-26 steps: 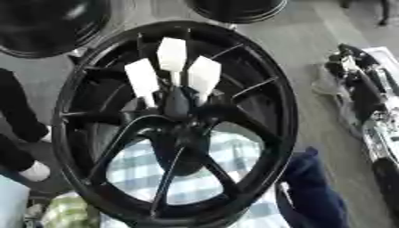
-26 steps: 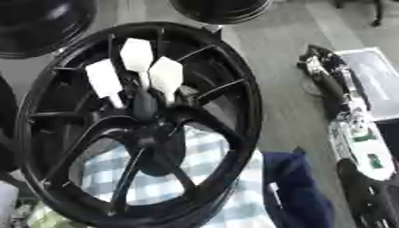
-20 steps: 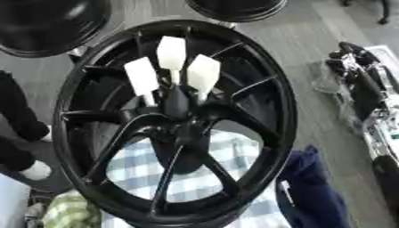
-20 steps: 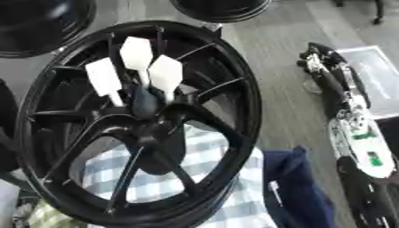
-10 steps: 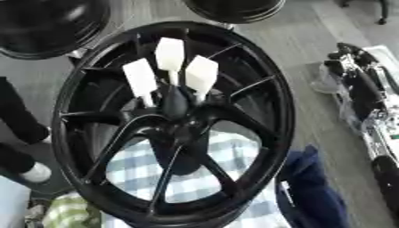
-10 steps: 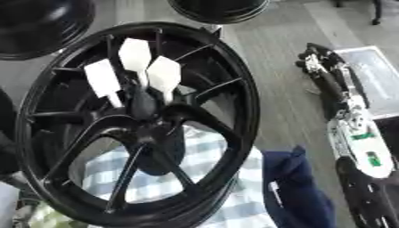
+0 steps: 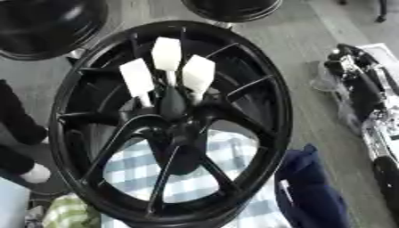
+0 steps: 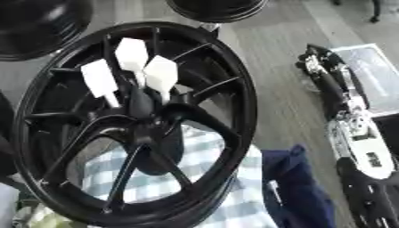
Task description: Pull the pin out of the wheel hub.
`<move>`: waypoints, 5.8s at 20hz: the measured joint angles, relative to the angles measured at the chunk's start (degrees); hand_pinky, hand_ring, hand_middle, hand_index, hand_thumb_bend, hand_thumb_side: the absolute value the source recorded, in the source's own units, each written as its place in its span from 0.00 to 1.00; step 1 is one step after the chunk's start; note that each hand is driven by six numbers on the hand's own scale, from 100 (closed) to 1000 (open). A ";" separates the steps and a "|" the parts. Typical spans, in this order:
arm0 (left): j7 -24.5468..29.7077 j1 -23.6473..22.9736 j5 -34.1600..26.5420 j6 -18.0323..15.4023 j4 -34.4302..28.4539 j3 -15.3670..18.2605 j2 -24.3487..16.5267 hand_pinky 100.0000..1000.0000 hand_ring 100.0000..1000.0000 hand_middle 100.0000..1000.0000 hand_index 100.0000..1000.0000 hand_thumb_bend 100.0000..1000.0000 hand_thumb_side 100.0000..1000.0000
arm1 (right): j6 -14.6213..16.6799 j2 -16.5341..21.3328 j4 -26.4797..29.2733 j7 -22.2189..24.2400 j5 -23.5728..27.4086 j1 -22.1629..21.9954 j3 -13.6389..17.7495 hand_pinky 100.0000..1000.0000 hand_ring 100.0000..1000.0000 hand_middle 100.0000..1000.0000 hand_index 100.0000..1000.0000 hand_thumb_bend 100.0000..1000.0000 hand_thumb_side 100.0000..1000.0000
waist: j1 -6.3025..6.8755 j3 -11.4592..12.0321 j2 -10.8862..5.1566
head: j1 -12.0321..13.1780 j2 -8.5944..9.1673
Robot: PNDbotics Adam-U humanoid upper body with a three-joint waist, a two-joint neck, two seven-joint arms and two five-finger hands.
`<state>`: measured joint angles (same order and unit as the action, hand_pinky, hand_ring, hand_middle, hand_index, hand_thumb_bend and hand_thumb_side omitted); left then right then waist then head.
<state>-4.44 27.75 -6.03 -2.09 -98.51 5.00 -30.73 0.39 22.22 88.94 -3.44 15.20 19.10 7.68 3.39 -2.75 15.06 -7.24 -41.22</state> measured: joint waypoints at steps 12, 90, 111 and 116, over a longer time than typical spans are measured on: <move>19.47 17.10 5.67 -4.69 1.08 -11.73 -19.20 0.78 0.76 0.72 0.77 0.09 0.43 | 0.00 1.27 -0.04 0.06 0.00 -1.01 -0.35 0.89 0.72 0.63 0.79 0.00 0.42 | -0.16 -0.19 -0.62 | -0.22 -0.67; 56.47 43.44 32.16 8.41 28.55 -44.67 -0.94 0.80 0.73 0.56 0.71 0.48 0.54 | -1.26 2.23 -1.44 0.29 0.00 -2.81 -1.47 0.89 0.71 0.62 0.79 0.00 0.44 | 0.65 0.37 -2.23 | 1.21 -1.98; 56.41 43.32 31.52 8.45 25.72 -45.27 -1.98 0.79 0.70 0.52 0.54 0.28 0.04 | -1.56 2.22 -1.52 0.06 0.00 -3.00 -1.71 0.89 0.71 0.62 0.78 0.00 0.45 | 0.85 0.35 -2.23 | 1.63 -1.97; 56.39 43.22 30.93 8.53 24.92 -45.28 -2.07 0.78 0.69 0.51 0.50 0.24 0.00 | -1.52 2.22 -1.54 0.01 0.00 -3.02 -1.71 0.89 0.71 0.62 0.79 0.00 0.45 | 0.84 0.36 -2.23 | 1.67 -1.97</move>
<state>51.95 70.97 24.90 6.44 -73.59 -40.27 -32.80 -1.13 24.44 87.40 -3.43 15.19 16.08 5.97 4.23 -2.39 12.84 -5.56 -43.18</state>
